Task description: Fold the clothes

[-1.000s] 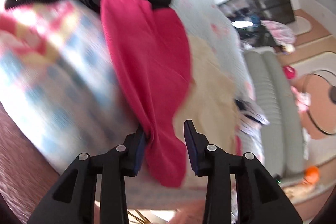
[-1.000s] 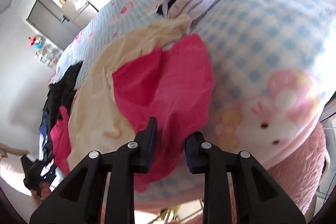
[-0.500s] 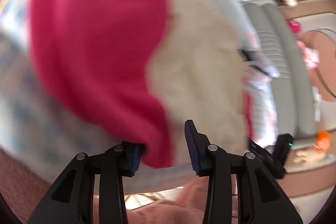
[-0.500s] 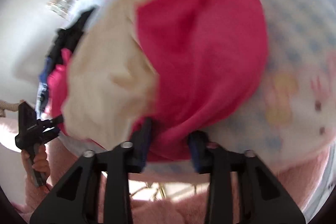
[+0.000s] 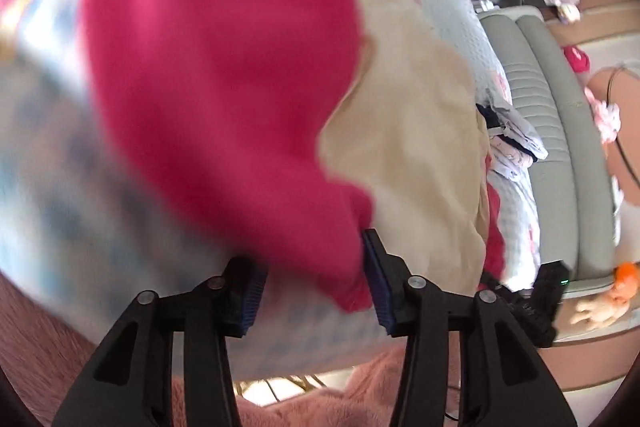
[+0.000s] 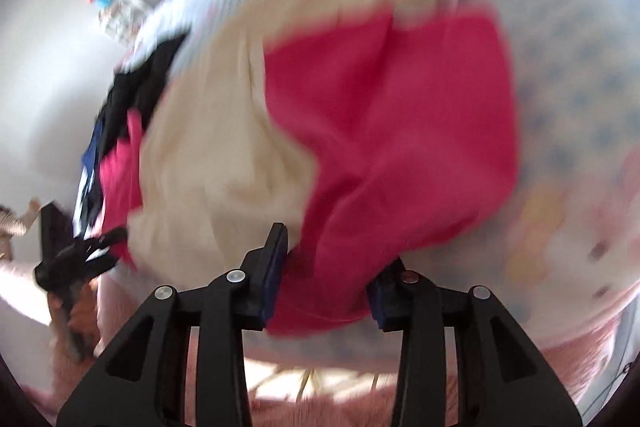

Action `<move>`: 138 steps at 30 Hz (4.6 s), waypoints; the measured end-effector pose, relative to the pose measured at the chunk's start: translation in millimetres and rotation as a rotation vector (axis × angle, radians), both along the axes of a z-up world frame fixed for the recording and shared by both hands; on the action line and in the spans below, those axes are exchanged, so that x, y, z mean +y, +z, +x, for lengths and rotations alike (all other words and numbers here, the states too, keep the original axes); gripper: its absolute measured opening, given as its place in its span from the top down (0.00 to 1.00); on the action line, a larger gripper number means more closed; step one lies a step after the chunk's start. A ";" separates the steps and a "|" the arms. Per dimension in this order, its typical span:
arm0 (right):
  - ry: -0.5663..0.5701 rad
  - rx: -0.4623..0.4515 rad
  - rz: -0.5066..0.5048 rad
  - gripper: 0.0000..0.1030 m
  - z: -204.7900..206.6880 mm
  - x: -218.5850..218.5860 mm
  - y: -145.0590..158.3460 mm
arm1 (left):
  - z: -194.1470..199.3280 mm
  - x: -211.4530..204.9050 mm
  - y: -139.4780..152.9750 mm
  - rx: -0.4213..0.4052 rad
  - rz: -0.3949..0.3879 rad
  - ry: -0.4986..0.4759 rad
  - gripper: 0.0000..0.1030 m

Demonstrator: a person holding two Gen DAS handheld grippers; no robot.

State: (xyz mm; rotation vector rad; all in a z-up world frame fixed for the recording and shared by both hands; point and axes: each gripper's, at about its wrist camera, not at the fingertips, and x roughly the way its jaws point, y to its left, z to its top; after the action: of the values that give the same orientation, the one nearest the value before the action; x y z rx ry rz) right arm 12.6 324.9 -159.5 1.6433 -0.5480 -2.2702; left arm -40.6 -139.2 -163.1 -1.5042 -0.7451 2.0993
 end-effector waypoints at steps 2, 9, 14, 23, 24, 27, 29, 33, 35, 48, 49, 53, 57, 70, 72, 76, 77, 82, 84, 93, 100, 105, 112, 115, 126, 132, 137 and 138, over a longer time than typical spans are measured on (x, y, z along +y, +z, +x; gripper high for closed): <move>0.032 -0.019 -0.024 0.63 7.4 -3.1 -7.1 | 7.7 2.4 -5.7 -0.002 -0.016 -0.039 0.51; 0.179 -0.010 -0.019 0.46 23.2 -17.5 -4.7 | 34.8 10.8 -25.5 -0.009 -0.072 -0.177 0.34; 0.179 0.012 0.047 0.63 18.7 -26.3 -3.4 | 18.7 57.9 -4.4 0.076 -0.192 -0.280 0.46; -0.057 0.232 -0.006 0.67 -1.8 3.4 50.7 | -11.0 49.8 37.2 0.203 -0.155 -0.187 0.81; -0.055 0.220 0.010 0.67 -4.8 4.8 51.6 | -17.2 40.9 36.6 0.191 -0.154 -0.143 0.82; -0.033 0.194 0.052 0.67 -2.4 8.6 55.6 | -30.0 39.3 31.2 0.174 -0.133 -0.077 0.83; 0.002 0.165 0.059 0.66 3.6 1.0 51.5 | -33.9 33.6 25.3 0.165 -0.139 -0.071 0.83; 0.085 0.035 -0.016 0.65 17.9 -12.7 15.8 | -51.1 59.3 14.5 0.118 -0.113 -0.057 0.83; 0.125 -0.013 -0.017 0.65 21.3 -22.4 -0.7 | -57.9 74.3 7.5 0.045 -0.001 -0.062 0.73; -0.027 0.267 0.108 0.73 -26.5 -10.3 64.2 | -12.3 115.8 4.8 -0.009 0.034 -0.273 0.57; -0.045 0.274 0.102 0.73 -28.4 -7.3 67.1 | -13.2 121.1 14.6 0.024 0.042 -0.283 0.57; -0.065 0.228 0.099 0.72 -29.6 -6.2 56.8 | -27.2 161.1 5.4 0.009 -0.118 -0.314 0.57; -0.076 0.184 0.098 0.71 -27.1 -4.4 47.0 | -17.5 185.4 -2.6 0.047 -0.276 -0.334 0.62; 0.109 -0.043 0.051 0.63 12.9 -9.6 -7.7 | -38.7 126.5 49.0 0.189 -0.185 -0.086 0.86; 0.130 -0.040 0.042 0.63 8.8 -19.0 -12.1 | -32.8 126.4 49.1 0.193 -0.186 -0.095 0.86; 0.113 0.044 0.067 0.68 -2.2 -30.3 -5.1 | -15.8 122.5 38.8 0.163 -0.187 -0.114 0.84; 0.088 0.061 0.053 0.68 -5.8 -28.6 -1.5 | -11.9 121.6 35.1 0.153 -0.184 -0.119 0.80; -0.022 0.165 0.104 0.68 -11.8 -16.6 20.0 | 2.9 111.5 14.3 0.078 -0.217 -0.156 0.63; -0.062 0.169 0.117 0.68 -9.7 -10.2 21.4 | 6.6 112.8 7.5 0.050 -0.216 -0.179 0.63; -0.115 0.277 0.172 0.68 4.4 -8.1 59.2 | 13.5 133.7 46.4 0.206 -0.239 -0.143 0.86; -0.051 0.216 0.068 0.66 7.3 4.2 62.2 | -18.8 108.1 61.1 0.215 -0.216 -0.035 0.87; 0.097 0.170 0.086 0.66 23.1 -19.6 45.9 | -7.4 88.0 42.9 0.167 -0.184 -0.033 0.86; 0.224 0.003 0.076 0.30 15.1 -37.3 8.3 | -5.4 63.1 18.7 0.094 -0.008 -0.066 0.37; 0.216 0.007 0.043 0.29 9.1 -37.7 6.8 | -18.5 69.2 5.3 0.049 0.011 -0.041 0.47; 0.115 0.152 -0.119 0.86 -6.6 -24.6 37.2 | -16.1 86.3 66.0 0.193 0.099 -0.099 0.88; -0.020 0.243 -0.202 0.88 -10.6 0.4 70.3 | -2.9 54.3 72.5 0.217 0.179 -0.007 0.88; -0.120 0.129 -0.057 0.86 -17.5 8.9 36.4 | -2.0 56.4 28.5 0.094 0.096 -0.046 0.84; -0.115 0.116 -0.079 0.85 -15.8 8.8 31.7 | -0.4 59.2 22.2 0.082 0.076 -0.062 0.79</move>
State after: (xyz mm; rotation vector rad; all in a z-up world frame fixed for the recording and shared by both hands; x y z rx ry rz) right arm -3.2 333.7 -127.8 1.4678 -0.7104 -2.3740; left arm -40.9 -80.0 -140.9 -1.3753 -0.7303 2.0507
